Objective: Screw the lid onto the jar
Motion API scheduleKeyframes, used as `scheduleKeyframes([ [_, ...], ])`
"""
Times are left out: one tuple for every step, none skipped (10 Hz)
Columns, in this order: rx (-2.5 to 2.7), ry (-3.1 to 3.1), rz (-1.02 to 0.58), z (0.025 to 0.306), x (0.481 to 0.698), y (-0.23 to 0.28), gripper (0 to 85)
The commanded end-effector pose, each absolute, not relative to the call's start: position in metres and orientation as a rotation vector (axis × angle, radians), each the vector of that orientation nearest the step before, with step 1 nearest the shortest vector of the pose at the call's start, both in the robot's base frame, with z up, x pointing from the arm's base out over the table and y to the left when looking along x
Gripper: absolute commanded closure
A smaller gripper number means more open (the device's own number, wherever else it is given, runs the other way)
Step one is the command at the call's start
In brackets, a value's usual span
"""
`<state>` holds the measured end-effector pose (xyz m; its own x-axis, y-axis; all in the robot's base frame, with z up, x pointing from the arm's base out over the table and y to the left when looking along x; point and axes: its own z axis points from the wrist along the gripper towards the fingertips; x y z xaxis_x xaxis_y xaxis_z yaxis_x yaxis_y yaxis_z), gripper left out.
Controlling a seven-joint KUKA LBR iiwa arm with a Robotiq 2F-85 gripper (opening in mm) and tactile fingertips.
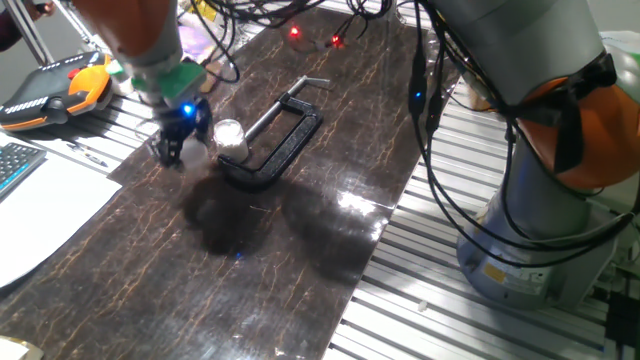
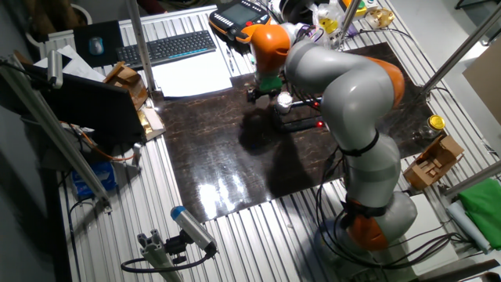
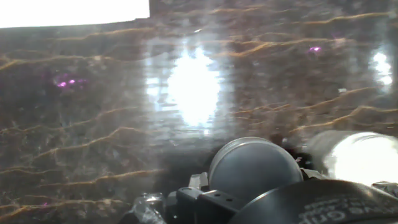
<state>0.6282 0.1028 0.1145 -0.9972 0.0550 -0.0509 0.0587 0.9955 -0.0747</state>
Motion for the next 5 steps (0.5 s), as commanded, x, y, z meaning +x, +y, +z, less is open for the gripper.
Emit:
scheduleKeyframes([
  [0.085, 3.095, -0.107, 0.121, 0.629, 0.093, 15.3],
  [0.066, 3.096, -0.108, 0.125, 0.629, 0.082, 15.3],
  [0.044, 3.095, -0.110, 0.128, 0.631, 0.070, 15.3],
  [0.028, 3.093, -0.104, 0.128, 0.631, 0.060, 14.7],
  [0.013, 3.085, -0.104, 0.126, 0.631, 0.052, 14.7],
])
